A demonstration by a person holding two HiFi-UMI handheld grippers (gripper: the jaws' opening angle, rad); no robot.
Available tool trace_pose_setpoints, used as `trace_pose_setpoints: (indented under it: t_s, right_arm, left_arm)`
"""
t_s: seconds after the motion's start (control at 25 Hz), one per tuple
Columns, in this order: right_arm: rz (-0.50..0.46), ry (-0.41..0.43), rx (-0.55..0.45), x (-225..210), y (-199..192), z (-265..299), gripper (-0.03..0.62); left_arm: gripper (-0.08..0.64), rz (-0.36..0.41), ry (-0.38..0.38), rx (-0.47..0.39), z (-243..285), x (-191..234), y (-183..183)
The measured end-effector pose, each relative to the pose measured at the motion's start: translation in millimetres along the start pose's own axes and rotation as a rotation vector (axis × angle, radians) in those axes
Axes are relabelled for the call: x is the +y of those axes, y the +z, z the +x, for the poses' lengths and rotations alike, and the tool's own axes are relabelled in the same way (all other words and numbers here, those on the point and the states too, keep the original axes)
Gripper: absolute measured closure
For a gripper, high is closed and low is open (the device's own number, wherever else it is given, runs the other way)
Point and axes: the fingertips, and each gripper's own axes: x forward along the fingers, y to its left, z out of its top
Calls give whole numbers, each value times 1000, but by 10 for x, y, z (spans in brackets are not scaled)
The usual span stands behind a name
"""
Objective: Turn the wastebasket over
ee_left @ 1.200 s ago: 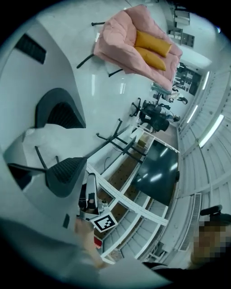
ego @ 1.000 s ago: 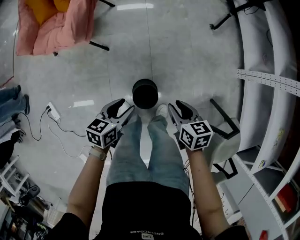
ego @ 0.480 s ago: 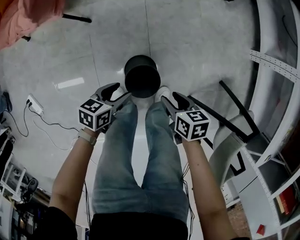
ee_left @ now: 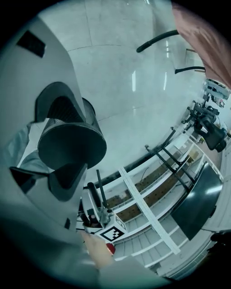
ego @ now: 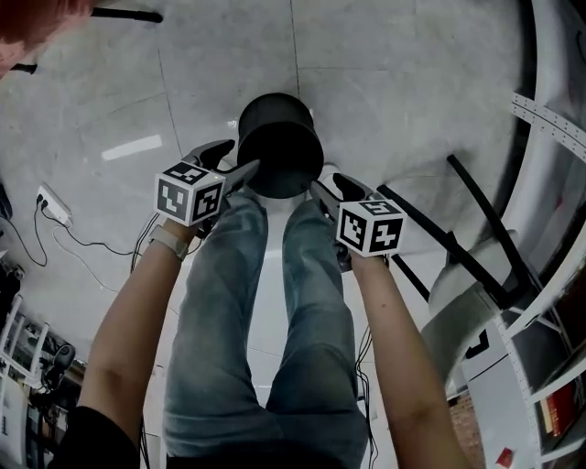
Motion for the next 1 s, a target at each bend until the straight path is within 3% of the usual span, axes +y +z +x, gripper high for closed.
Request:
trace_pose_setpoints:
  t_s: [0.36, 0.6, 0.72, 1.0]
  right_arm:
    - [82, 35, 43, -248, -249, 544, 371]
    - [112, 101, 37, -257, -282, 660, 368]
    - [123, 112, 31, -268, -286, 647, 367]
    - [174, 102, 53, -307, -182, 577, 393]
  left_arm:
    - [276, -40, -71, 78, 331, 222, -279]
    - [279, -85, -85, 69, 377, 298, -288]
    - [330, -101, -78, 64, 363, 337, -289]
    - [357, -122, -73, 128, 337, 296, -326]
